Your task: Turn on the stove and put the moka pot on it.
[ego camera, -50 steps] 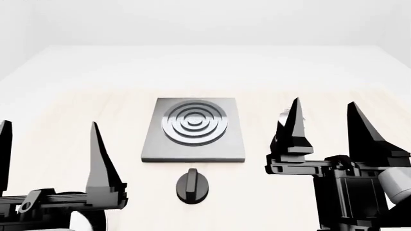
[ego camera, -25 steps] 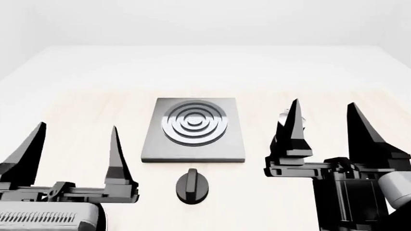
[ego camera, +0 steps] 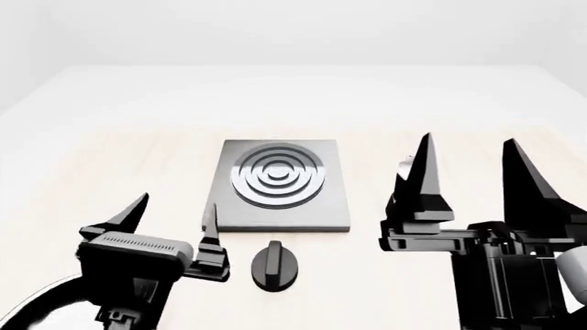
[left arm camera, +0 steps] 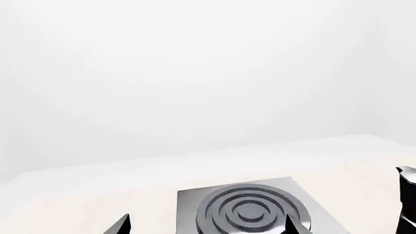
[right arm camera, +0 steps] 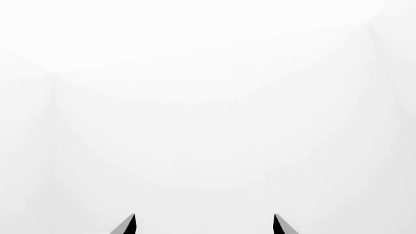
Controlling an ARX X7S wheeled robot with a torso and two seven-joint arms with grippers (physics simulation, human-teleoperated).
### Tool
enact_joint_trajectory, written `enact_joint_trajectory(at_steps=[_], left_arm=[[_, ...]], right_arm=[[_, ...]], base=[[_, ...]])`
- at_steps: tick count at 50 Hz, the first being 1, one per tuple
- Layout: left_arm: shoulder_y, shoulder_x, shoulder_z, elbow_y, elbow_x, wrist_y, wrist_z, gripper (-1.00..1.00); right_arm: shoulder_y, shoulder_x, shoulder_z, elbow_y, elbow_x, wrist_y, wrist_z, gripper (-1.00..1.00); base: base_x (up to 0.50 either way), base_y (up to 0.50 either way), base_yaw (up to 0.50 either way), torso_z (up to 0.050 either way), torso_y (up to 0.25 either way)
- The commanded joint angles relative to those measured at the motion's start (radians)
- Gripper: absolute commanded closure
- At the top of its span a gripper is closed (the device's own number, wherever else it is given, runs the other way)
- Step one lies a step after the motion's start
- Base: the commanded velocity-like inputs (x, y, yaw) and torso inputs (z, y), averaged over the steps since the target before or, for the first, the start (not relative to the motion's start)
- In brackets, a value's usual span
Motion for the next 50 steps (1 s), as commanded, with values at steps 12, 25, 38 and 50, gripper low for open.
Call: enact_joint_trajectory(at_steps=[12,25,38,50], left_arm=[[-0.122,0.042,0.03,-0.237,-0.119,-0.052,0.084,-1.0],[-0.164,0.069,0.085,-0.359,-0.127,-0.047,0.115,-1.0],[-0.181,0.089,0.127,-0.438,-0.119,-0.021,0.125,-1.0],[-0.162,0.106,0.161,-0.469,-0.128,0.009,0.139,-1.0]], right_arm=[[0.008,0.017,-0.015,-0.017,0.014,0.003,0.016,-1.0],[0.008,0.026,-0.024,-0.023,0.021,0.0,0.023,-1.0],[0.011,0.035,-0.027,-0.026,0.03,-0.006,0.03,-1.0],[0.023,0.042,-0.037,-0.047,0.038,0.009,0.045,-1.0]], base=[[0.0,0.0,0.0,0.0,0.0],[0.0,0.0,0.0,0.0,0.0],[0.0,0.0,0.0,0.0,0.0],[0.0,0.0,0.0,0.0,0.0]])
